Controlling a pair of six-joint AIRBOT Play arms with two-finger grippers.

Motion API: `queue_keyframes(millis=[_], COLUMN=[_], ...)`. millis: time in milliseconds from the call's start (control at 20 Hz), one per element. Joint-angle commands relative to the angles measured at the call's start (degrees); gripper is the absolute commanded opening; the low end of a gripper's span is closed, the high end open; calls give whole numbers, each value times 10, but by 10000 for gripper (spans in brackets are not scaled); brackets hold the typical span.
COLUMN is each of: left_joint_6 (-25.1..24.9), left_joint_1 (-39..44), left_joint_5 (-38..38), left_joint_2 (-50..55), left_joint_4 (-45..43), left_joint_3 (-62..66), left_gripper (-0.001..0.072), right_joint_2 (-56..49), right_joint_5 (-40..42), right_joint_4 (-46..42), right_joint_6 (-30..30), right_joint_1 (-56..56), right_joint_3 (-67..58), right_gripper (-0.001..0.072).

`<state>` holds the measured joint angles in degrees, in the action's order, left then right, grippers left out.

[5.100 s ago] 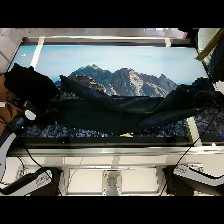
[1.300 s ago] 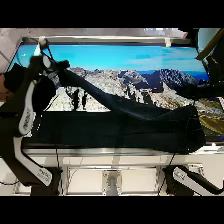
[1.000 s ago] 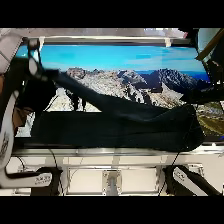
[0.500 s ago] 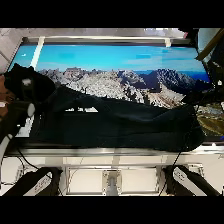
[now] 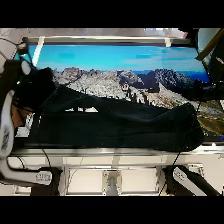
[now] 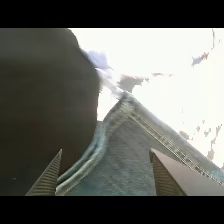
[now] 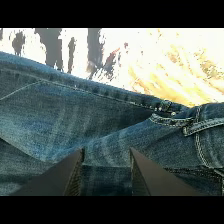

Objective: Fold the clothes and pants, and hang the long-sleeved shirts on hangers.

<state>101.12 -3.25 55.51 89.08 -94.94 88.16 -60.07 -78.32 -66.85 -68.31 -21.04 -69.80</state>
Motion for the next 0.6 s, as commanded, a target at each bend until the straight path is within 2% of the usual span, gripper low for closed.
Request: queue_keyframes(millis=[0,200,300,550], left_joint_6=[-77,-79,-103,-116], left_joint_1=[-1,-4,-4,-6], left_joint_5=[122,127,129,129], left_joint_2=[155,242,272,315], left_joint_4=[74,76,99,110], left_joint_3=[148,231,261,278], left_gripper=[625,613,611,611], right_joint_2=[0,0,0,0], right_joint_5=[8,9,13,14], right_joint_4=[2,5,9,12], right_joint_6=[0,0,0,-2], right_joint_1=[0,0,0,0], right_joint_3=[0,0,0,0], right_gripper=[334,334,334,334])
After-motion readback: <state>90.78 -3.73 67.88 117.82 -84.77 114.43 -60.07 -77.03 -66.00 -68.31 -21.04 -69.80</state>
